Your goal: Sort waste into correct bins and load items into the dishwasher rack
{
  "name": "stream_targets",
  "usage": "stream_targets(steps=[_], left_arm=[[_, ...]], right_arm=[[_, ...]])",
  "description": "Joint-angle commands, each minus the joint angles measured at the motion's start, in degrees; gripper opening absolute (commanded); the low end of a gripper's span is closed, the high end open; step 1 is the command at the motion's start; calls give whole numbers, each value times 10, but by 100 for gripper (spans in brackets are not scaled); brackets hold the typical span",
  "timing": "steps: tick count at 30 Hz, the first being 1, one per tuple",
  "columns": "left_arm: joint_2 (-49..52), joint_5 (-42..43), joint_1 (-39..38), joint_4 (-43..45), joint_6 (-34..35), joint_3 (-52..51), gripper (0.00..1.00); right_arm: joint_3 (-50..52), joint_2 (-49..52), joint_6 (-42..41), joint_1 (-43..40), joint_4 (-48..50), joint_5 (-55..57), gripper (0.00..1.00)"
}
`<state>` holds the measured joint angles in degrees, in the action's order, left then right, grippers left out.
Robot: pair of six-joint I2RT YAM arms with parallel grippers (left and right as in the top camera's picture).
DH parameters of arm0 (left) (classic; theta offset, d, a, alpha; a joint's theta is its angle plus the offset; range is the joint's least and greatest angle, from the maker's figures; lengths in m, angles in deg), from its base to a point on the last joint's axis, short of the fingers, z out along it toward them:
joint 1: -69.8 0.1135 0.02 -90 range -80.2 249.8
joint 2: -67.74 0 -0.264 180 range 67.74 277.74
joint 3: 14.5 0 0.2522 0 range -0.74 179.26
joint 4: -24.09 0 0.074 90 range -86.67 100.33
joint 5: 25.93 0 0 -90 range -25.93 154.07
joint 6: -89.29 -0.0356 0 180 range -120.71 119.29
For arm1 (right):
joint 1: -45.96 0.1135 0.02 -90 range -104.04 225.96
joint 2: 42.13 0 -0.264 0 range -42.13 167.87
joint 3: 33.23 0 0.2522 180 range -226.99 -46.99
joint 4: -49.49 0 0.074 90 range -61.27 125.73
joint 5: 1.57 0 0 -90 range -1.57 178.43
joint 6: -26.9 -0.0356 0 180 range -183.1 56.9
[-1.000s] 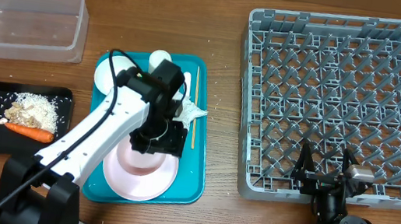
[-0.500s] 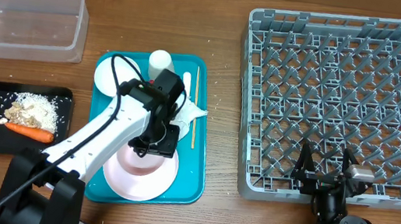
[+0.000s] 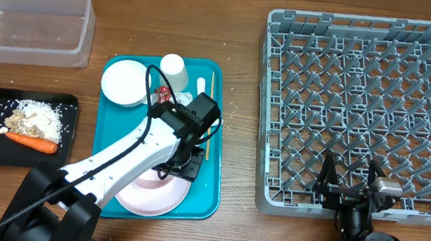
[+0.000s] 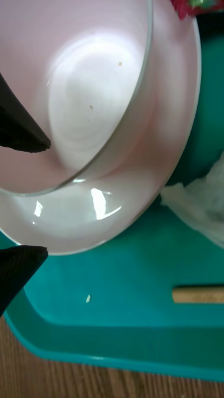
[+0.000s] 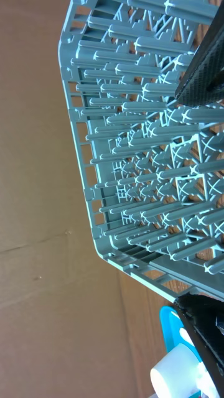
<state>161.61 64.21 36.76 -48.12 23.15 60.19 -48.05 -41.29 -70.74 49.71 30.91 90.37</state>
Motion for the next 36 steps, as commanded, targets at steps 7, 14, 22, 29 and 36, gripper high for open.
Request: stream_targets(steps=[7, 14, 22, 29, 36], left_arm=[[3, -50, -3, 5, 34, -20, 50], [5, -50, -3, 12, 34, -24, 47], [5, -50, -3, 30, 37, -47, 45], [5, -50, -3, 33, 36, -47, 40], [5, -46, -3, 31, 40, -38, 39]], right_arm=[[6, -7, 2, 0, 2, 5, 100], [6, -7, 2, 0, 2, 5, 100], [6, -7, 2, 0, 2, 5, 100], [6, -7, 2, 0, 2, 5, 100], [6, -7, 2, 0, 2, 5, 100]])
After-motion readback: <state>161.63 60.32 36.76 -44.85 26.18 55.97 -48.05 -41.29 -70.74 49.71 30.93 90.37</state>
